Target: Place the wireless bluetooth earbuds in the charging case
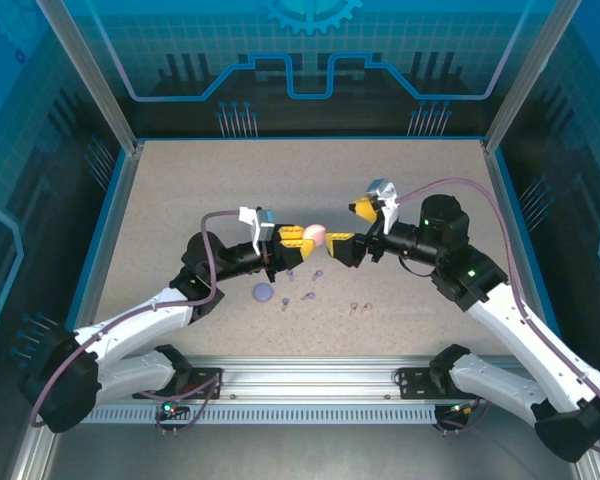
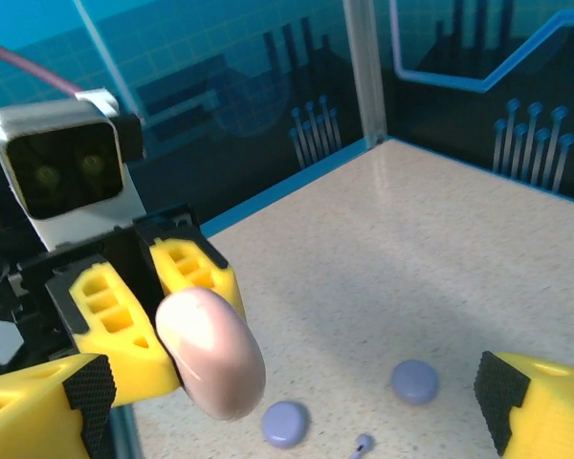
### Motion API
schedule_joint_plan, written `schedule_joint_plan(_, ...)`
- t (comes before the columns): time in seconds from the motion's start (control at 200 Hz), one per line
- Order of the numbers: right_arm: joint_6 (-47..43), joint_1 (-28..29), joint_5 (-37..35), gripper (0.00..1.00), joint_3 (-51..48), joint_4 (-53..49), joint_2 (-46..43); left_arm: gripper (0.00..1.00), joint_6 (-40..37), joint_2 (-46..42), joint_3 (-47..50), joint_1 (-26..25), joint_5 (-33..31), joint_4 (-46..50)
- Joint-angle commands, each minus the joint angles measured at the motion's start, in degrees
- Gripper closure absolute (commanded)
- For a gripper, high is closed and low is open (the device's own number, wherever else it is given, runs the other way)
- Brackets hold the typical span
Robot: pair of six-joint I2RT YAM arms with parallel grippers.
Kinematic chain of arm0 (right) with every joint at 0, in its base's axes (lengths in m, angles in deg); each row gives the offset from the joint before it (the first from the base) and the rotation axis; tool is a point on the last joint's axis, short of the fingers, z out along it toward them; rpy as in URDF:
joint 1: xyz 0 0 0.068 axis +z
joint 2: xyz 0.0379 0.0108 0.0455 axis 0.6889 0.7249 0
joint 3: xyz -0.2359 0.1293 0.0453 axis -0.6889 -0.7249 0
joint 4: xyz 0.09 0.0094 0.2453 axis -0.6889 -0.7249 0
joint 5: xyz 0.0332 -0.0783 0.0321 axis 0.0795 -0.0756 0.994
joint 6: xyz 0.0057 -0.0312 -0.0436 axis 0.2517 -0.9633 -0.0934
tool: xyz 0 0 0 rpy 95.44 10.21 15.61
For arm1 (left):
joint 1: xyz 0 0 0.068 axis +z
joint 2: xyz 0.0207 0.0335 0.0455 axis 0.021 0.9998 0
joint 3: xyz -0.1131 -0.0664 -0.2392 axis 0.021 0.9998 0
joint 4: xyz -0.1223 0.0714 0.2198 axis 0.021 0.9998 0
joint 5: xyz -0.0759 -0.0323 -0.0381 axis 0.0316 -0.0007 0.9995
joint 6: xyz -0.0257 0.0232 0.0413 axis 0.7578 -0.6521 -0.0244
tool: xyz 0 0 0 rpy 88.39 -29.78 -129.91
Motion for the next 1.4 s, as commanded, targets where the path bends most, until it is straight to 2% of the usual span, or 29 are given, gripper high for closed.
schedule_joint_plan(0.0, 2.8, -0.3, 4.7, 0.00, 1.3, 4.0, 1.6, 0.80, -2.5, -1.3, 0.6, -0.4, -0.8, -5.0)
schedule_joint_plan(0.81, 2.9, -0.6, -1.1, 0.03, 3.6, 3.9, 5.6, 0.80, -3.3, -0.5, 0.0, -0.4, 0.4, -4.3)
schedule_joint_plan(1.391, 4.2, -1.5, 0.4, 0.03, 7.1, 2.1, 6.5, 0.80, -4.9, -1.1, 1.2, -0.4, -0.2, -3.6)
